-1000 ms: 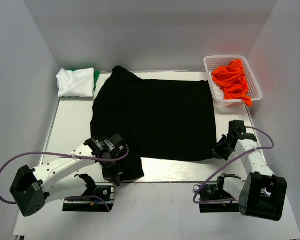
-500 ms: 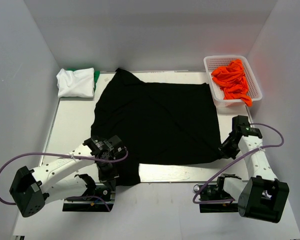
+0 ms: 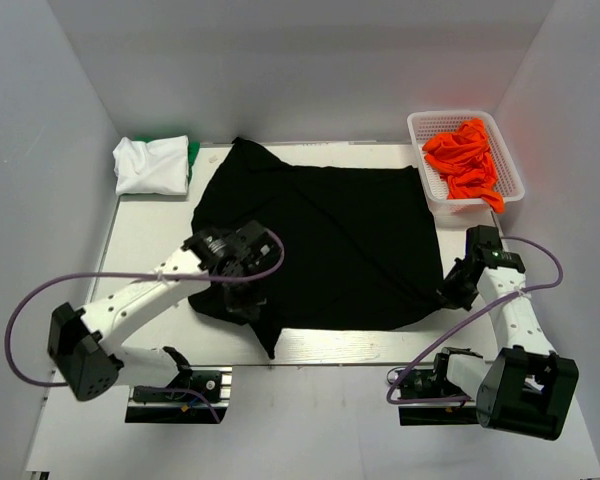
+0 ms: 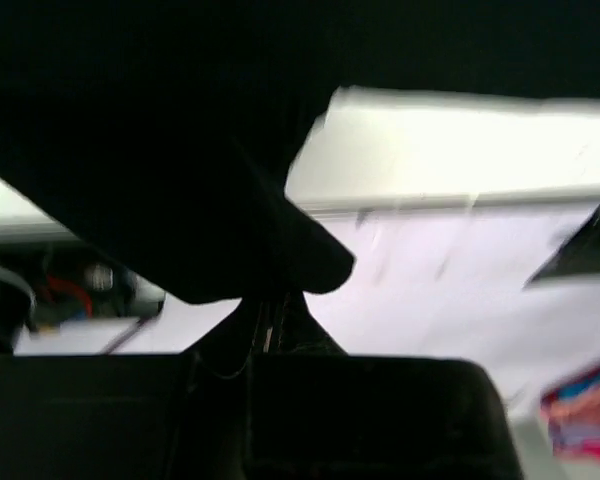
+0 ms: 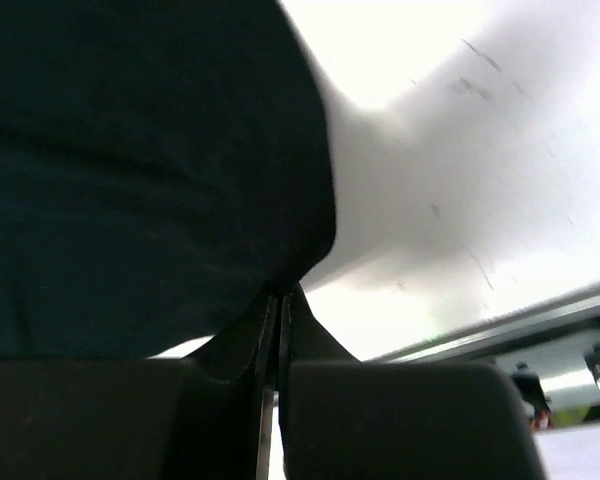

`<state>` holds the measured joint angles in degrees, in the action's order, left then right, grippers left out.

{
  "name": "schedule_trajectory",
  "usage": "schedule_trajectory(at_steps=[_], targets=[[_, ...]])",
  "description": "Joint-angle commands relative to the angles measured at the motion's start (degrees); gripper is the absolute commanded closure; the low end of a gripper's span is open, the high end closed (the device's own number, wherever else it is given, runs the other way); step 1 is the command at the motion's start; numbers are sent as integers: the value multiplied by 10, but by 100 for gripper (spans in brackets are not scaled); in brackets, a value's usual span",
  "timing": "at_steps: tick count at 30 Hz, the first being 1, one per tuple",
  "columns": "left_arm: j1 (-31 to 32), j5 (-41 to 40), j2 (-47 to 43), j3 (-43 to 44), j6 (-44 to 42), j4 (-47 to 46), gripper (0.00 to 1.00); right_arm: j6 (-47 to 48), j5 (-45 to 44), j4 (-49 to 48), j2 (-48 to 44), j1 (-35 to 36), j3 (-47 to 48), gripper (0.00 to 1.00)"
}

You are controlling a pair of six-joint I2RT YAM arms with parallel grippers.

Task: Fold and stack the t-shirts
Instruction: Grap the side of the flattened tshirt closest away from the robot with both arms, then fold the flattened tshirt in 1/3 of the way

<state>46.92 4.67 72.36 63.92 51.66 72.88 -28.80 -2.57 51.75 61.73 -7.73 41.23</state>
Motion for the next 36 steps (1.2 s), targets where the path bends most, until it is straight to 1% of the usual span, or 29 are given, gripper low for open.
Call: schedule_trajectory(at_steps=[1,2,3,4,7,8,11,14,15,18,19,21,22,23,25,28,29,32,35,36], targets=[[-14,-128,33,54,-15,-26,100,23,37,-45,8,12,38,100],[-19,-178,52,76,-15,-20,100,29,28,-44,10,13,55,100],[-19,-201,59,88,-6,-20,100,33,28,-45,15,15,60,100],[-33,-236,59,98,-6,-20,100,34,8,-45,21,13,67,100],[-58,-294,49,129,-6,-58,100,39,4,-49,44,15,100,100],[-64,-306,43,136,-6,-85,100,39,-2,-51,56,15,105,100],[-89,-336,35,136,-28,-126,100,34,-5,-60,79,13,114,100],[-107,-359,58,147,-45,-152,100,33,-12,-59,96,13,139,100],[-117,-367,58,147,-51,-174,100,32,-16,-60,106,13,149,100],[-140,-367,70,136,-82,-212,100,23,-17,-66,125,13,172,100],[-145,-367,70,128,-94,-245,100,23,-13,-76,130,12,176,100],[-159,-360,70,119,-131,-283,100,22,-16,-83,139,13,185,100],[-159,-353,70,113,-144,-320,100,23,-18,-90,143,13,197,100],[-168,-353,76,107,-167,-338,100,23,-20,-91,146,14,201,100],[-182,-340,91,107,-185,-373,100,25,-21,-99,161,13,219,100],[-198,-334,115,119,-205,-385,100,30,-24,-96,189,14,238,100],[-198,-334,128,119,-213,-404,100,30,-24,-95,199,14,245,100],[-214,-303,156,125,-241,-440,100,30,-21,-97,228,14,258,100],[-229,-302,186,141,-252,-448,100,30,-17,-109,257,14,275,100],[-237,-302,208,154,-252,-448,100,37,-16,-111,265,15,279,86]])
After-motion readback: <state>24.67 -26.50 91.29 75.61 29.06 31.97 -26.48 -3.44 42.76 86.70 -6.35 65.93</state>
